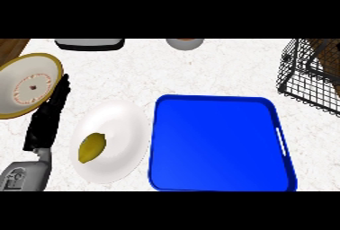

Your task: Pick the squash from the tray and place it in the tiered basket

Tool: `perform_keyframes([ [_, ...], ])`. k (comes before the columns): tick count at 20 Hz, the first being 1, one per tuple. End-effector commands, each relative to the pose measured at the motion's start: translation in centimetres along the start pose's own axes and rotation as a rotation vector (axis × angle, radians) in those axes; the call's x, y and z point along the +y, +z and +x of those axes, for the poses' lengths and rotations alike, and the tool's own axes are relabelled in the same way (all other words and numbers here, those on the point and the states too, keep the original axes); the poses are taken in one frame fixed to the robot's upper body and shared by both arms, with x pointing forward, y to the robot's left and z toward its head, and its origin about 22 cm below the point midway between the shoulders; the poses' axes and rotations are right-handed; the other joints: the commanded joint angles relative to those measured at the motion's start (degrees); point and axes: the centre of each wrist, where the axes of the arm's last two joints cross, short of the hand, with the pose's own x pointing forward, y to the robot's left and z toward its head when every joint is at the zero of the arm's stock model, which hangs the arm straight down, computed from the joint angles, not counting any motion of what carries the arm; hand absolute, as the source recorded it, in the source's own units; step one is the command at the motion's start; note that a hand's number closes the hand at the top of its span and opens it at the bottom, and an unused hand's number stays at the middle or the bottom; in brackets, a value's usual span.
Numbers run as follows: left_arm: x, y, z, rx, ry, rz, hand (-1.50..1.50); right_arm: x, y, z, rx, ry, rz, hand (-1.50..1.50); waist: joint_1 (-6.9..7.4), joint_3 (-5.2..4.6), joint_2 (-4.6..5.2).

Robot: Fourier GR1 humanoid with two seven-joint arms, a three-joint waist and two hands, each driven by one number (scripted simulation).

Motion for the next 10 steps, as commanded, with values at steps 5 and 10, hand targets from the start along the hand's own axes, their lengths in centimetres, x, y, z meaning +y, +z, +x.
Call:
perform_keyframes([
  [5, -0.8, -0.5, 0.8, -0.005, -0.006, 0.002, 0.00, 2.3, -0.1, -4.5, 0.126, -0.165, 0.123, -1.50, 0.58, 0.05, 0.28],
  [10, -0.1, 0.1, 0.3, 0.003, 0.006, 0.003, 0.00, 2.5, 0.1, -4.1, 0.117, -0.339, 0.001, -1.50, -0.13, 0.02, -0.15],
])
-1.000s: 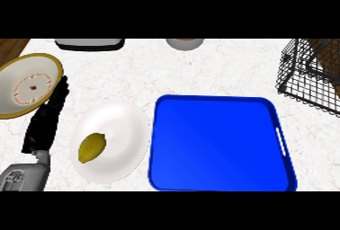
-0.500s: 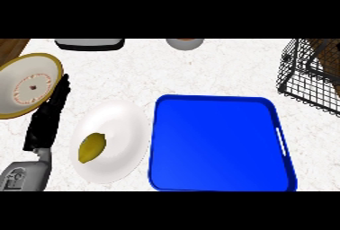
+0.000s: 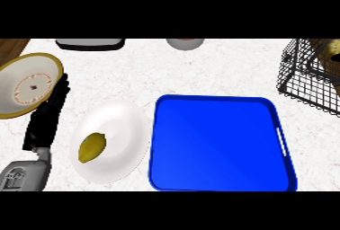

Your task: Pick the squash from the tray and place it in the tiered basket

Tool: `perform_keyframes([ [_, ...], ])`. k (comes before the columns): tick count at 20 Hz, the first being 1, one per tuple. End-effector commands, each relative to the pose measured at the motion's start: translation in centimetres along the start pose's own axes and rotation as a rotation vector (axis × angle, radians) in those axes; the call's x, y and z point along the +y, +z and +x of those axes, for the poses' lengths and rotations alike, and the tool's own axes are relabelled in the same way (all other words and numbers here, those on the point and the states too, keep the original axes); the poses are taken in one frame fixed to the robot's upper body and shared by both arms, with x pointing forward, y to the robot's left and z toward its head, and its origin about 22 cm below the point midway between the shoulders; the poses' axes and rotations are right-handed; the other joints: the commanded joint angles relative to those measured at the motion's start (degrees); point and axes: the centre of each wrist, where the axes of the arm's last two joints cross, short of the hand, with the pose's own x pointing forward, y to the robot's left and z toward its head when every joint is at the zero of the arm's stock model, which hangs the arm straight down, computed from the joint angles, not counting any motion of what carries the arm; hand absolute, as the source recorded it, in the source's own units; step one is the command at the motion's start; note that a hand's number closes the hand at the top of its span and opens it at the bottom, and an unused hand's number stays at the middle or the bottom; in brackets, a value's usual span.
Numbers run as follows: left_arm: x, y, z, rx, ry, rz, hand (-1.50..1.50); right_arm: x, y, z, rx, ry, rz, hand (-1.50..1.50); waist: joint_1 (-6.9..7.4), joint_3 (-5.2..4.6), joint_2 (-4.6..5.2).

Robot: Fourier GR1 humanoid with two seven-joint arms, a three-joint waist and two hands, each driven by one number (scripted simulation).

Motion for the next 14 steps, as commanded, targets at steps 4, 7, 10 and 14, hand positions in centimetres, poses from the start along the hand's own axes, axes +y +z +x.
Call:
perform_keyframes([
  [4, 0.7, -1.1, 1.2, 0.006, -0.006, 0.012, 0.00, -1.4, -0.1, 0.2, -0.034, -0.175, -0.151, -1.50, -0.76, -0.04, -0.35],
  [7, 0.6, -0.2, -1.0, 0.006, -0.022, 0.010, 0.00, -5.5, -0.8, 0.6, -0.037, -0.235, -0.220, -1.50, -0.79, -0.08, -0.29],
  [10, -0.8, 1.0, -1.7, 0.016, -0.007, 0.020, 0.00, -6.5, -0.5, -0.1, 0.005, -0.240, -0.260, -1.50, -1.30, -0.10, -0.59],
  [14, 1.9, 0.8, -1.1, 0.030, -0.004, 0.026, 0.00, -9.8, -0.5, -3.9, 0.120, -0.300, -0.227, -1.50, -2.63, -0.13, -1.14],
])
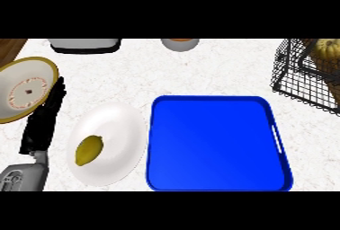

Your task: Pick the squash from the tray and place it in the tiered basket

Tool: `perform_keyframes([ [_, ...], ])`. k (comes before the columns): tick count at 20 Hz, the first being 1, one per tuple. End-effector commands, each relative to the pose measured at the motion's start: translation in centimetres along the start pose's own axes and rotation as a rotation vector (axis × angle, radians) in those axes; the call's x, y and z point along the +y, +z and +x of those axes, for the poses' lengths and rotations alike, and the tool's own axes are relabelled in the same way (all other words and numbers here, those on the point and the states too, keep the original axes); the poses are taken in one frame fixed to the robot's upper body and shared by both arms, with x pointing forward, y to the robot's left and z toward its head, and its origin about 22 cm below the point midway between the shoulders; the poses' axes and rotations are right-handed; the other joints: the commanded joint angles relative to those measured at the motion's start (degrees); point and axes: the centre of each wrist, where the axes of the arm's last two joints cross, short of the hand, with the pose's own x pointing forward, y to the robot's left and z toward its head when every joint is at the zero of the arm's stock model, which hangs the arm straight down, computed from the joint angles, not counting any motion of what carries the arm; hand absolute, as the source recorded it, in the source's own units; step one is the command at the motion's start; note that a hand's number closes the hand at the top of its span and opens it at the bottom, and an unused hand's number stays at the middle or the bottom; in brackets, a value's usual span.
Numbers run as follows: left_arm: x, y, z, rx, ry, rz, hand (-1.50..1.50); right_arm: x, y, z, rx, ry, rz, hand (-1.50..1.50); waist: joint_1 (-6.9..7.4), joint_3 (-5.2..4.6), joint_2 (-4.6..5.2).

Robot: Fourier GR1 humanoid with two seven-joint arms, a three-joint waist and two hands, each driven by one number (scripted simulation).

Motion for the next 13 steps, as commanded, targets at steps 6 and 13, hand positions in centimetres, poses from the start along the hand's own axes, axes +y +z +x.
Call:
perform_keyframes([
  [6, 1.0, 0.6, -1.2, 0.033, -0.011, 0.034, 0.00, -8.7, -0.4, -6.0, 0.106, -0.110, 0.058, -1.50, -2.25, -0.03, -0.54],
  [13, 2.5, 1.6, -0.9, 0.036, -0.015, 0.043, 0.00, -15.1, 2.2, -13.2, 0.072, -0.196, 0.038, -1.50, -2.94, 0.00, -0.84],
])
